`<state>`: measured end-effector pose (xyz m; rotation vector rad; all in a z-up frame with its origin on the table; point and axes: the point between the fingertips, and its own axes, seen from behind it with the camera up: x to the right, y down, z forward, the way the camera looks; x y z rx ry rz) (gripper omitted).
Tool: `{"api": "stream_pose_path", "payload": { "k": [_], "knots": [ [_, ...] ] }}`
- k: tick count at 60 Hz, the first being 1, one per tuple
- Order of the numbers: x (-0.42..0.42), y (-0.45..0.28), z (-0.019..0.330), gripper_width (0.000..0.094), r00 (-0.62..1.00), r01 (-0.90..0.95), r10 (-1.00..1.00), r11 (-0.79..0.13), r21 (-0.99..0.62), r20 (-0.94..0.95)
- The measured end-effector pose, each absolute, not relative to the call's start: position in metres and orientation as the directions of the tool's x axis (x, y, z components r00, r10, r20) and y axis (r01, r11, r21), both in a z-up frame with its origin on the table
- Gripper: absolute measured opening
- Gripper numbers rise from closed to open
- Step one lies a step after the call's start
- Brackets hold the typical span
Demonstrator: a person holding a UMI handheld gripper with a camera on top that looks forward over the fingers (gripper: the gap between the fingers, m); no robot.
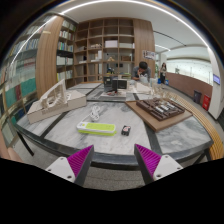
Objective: Unplug charger
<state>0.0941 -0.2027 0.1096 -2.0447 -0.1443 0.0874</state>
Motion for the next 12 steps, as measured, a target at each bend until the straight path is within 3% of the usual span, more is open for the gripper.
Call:
{"api": "stream_pose_path", "payload": {
  "k": [12],
  "knots": [
    [0.117, -0.2, 0.085, 0.0826, 0.99, 0.003, 0.123, -0.485, -0.875, -0.065]
  ]
}}
